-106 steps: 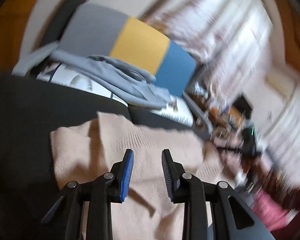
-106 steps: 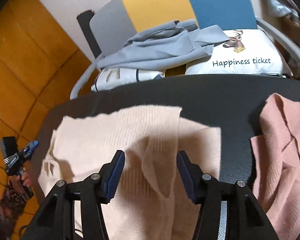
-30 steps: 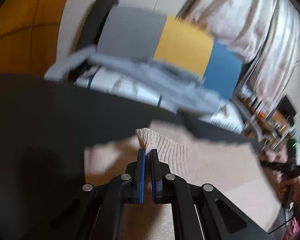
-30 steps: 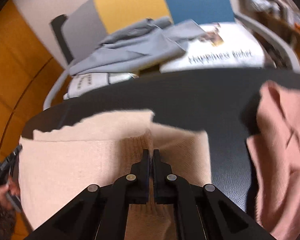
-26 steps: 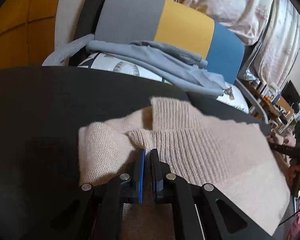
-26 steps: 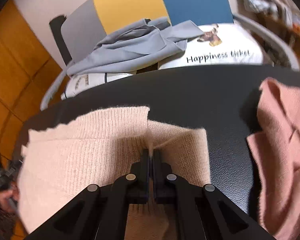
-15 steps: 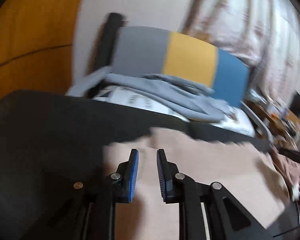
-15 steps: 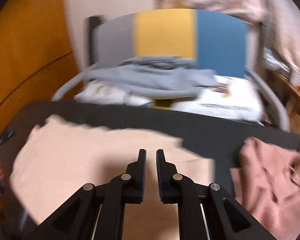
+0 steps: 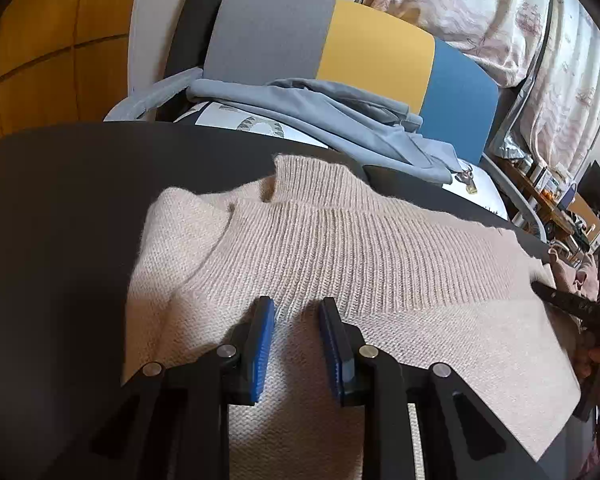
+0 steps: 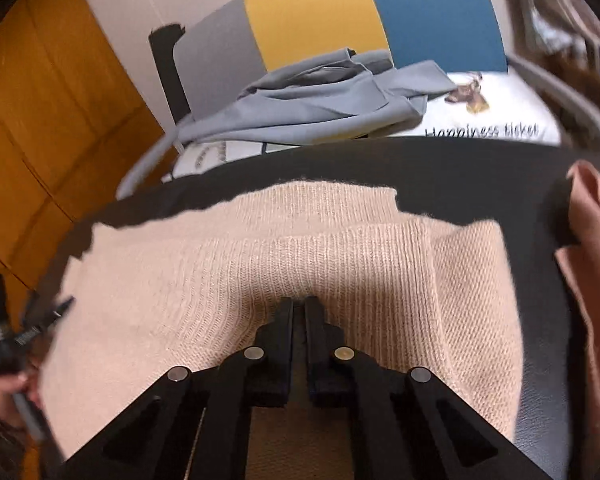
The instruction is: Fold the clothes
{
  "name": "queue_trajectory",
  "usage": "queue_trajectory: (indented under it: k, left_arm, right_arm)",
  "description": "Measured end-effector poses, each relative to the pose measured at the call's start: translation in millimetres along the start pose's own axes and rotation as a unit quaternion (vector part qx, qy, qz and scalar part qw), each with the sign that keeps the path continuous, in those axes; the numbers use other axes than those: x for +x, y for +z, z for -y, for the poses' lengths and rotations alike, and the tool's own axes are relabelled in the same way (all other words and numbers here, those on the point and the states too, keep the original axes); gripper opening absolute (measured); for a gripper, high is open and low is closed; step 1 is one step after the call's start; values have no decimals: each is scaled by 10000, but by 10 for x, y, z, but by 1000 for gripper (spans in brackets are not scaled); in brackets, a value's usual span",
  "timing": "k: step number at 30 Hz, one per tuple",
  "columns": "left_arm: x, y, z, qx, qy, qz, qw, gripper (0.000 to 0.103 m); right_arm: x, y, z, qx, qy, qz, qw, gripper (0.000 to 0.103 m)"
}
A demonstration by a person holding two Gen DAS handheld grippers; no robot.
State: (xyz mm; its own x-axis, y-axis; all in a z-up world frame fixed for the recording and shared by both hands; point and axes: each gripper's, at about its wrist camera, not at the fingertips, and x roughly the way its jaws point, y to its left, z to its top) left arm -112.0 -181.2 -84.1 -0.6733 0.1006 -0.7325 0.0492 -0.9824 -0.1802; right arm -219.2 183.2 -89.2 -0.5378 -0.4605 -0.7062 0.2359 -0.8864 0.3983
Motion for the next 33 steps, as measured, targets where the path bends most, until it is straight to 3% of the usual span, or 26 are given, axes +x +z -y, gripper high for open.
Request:
queue_trajectory:
  k: [1,2,3,5,6,9,11,16,23,26,28,29,33]
  left_arm:
    - [-42,-1,64,127,84,-21,9999,24]
    - [-85,-5,130,227,153,-22,9996,22]
    - [-148,-36,187,292,133,38,9995,21]
    - [-272,-101,377,525,-96,283,9982,22]
    - [-326,-138,508,723,-190,416,9963,22]
    - [-312,-201,809,1220,-278,515,9908,22]
    - [-239,-261,967,1423,-405,345,9884,22]
    - [-147,-377,1026,1413,-298,99,9895,23]
    - [-114,-456,1000,1287,-413,-5,9908,26]
    - [-121,-489,1021,1368,-324,16,9901,26]
    - [-125,-495,1036,1409,-273,24,9896,26]
    - [-131,-497,1032,1387,-262,3,9900,26]
    - [-244,-546,1028,1078,-179,-90,9940,25]
  right_arm:
    - [-80,23,13,148,71,-14,9999,13]
    - [-219,30,21,266,97,95,9996,31]
    - [-397,23,20,336,100,265,9990,57]
    - [-738,-63,61,387,-14,527,9979,70]
    - [-872,-121,101,403,-94,563,9976,71]
    - [-1195,-309,253,573,-262,568,9964,71]
    - [-1238,-440,408,864,-255,421,9950,71]
    - [-1110,-658,720,1380,-113,220,9901,71]
    - [-725,-590,624,1707,334,406,9839,69]
    - [-554,-580,536,1886,656,258,9795,58]
    - [-410,-568,491,2022,898,84,9752,28]
    - [-338,-561,468,2089,1018,-3,9726,21]
    - [-393,-607,465,2275,1219,-48,9661,19]
